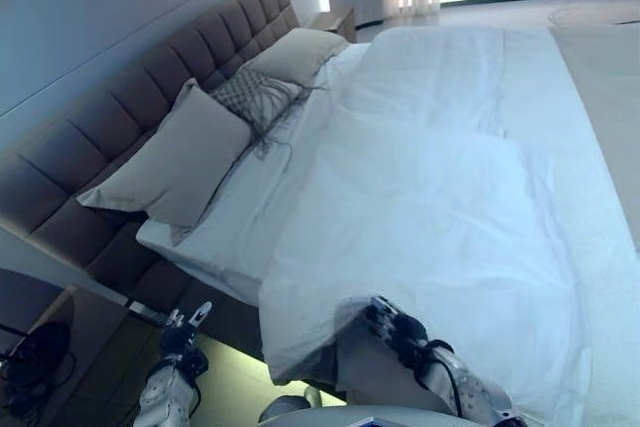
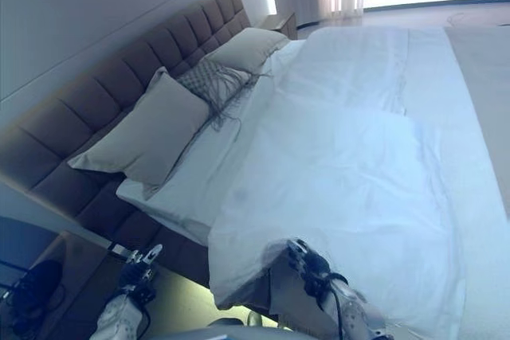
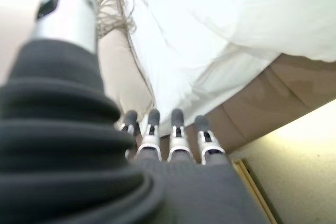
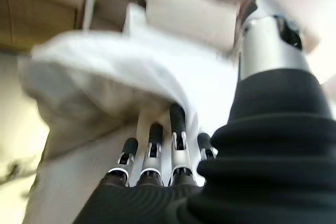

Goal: Make the bed neatly

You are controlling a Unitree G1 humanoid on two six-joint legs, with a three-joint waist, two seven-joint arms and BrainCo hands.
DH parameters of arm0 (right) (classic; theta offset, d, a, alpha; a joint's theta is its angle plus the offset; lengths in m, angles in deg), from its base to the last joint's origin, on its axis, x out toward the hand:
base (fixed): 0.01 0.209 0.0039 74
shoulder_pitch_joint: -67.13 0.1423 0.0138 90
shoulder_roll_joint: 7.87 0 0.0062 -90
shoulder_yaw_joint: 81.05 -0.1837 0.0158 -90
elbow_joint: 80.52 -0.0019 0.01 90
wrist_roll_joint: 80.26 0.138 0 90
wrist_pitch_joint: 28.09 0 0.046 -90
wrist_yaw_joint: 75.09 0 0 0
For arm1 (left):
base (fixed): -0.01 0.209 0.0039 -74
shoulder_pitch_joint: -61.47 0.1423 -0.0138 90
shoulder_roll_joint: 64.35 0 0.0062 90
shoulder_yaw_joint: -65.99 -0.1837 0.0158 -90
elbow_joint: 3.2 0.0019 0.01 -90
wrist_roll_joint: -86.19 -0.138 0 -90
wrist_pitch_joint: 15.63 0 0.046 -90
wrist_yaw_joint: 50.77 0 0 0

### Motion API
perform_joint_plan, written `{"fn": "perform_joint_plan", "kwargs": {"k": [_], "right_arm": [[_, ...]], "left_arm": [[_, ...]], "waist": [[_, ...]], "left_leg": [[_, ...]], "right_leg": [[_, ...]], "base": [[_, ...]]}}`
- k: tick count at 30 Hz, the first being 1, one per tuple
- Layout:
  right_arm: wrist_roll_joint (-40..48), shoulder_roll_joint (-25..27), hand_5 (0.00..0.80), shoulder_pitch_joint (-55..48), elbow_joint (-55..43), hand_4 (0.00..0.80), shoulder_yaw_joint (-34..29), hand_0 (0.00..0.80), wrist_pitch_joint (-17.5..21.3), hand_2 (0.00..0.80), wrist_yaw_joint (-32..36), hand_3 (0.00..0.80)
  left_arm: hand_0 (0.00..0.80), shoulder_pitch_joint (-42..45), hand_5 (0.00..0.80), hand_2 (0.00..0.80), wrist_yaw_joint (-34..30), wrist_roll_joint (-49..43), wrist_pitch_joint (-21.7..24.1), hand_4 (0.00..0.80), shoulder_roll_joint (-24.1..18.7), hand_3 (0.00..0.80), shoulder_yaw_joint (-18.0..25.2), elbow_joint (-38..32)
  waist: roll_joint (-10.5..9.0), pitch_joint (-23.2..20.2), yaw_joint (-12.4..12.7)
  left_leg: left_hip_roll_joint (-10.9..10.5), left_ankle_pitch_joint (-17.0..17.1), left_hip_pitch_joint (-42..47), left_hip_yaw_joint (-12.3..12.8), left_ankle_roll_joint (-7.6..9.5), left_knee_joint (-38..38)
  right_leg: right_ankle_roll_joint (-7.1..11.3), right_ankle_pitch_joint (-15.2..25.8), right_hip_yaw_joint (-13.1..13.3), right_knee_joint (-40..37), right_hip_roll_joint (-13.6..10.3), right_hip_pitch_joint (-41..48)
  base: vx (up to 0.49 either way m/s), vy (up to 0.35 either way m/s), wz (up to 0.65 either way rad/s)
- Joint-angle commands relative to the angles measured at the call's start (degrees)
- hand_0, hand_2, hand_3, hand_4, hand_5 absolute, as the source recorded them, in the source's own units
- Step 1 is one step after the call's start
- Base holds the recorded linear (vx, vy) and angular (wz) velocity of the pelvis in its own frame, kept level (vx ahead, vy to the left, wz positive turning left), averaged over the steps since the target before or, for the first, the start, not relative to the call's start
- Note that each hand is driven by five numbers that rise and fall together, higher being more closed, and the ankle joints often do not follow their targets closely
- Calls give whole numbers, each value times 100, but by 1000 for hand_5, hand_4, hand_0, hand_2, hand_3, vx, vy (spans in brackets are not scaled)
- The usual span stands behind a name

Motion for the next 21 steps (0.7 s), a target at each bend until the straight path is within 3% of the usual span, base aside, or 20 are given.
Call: {"fn": "perform_joint_plan", "kwargs": {"k": [1, 6, 10, 13, 17, 21], "right_arm": [[-207, -236, 0, 310, 88, 0, -726, 0, 503, 0, 241, 0], [-258, -184, 0, 49, 811, 0, -1675, 0, 700, 0, 700, 0], [-105, -237, 0, -68, 1231, 0, -2231, 0, 924, 0, 739, 0], [156, -239, 0, -44, 1565, 0, -2598, 0, 1327, 0, 478, 0], [344, -233, 0, 44, 2017, 0, -3031, 0, 1729, 0, 438, 0], [32, -148, 0, 195, 2600, 0, -3228, 0, 1990, 0, 393, 0]], "left_arm": [[0, -288, 0, 0, 74, 40, 182, 0, -713, 0, 672, -267], [0, -158, 0, 0, -3, -25, 111, 0, -758, 0, 983, -208], [0, -49, 0, 0, -38, -75, 85, 0, -818, 0, 1188, -59], [0, -96, 0, 0, 0, -102, 58, 0, -913, 0, 1274, 146], [0, -209, 0, 0, 3, -231, 112, 0, -1042, 0, 1198, 368], [0, -304, 0, 0, 340, -1049, 417, 0, -1101, 0, 839, 492]], "waist": [[-440, 354, -65], [-532, 343, -191], [-591, 306, -253], [-625, 285, -311], [-642, 270, -378], [-600, 297, -413]], "left_leg": [[174, -564, 270, -33, 35, 520], [252, -583, 332, 46, 12, 450], [259, -610, 415, 88, 17, 398], [252, -641, 466, 123, 26, 395], [210, -711, 484, 142, 57, 441], [205, -770, 482, 154, 79, 498]], "right_leg": [[440, 2551, 120, -2583, -24, 818], [448, 2502, 114, -2617, 69, 844], [455, 2523, 135, -2631, 123, 890], [466, 2558, 157, -2637, 143, 918], [479, 2601, 204, -2612, 147, 901], [480, 2531, 223, -2627, 197, 886]], "base": [[-10, -50, -1], [-3, -76, -3], [37, -70, -7], [42, -53, -9], [47, -42, -5], [39, -24, -6]]}}
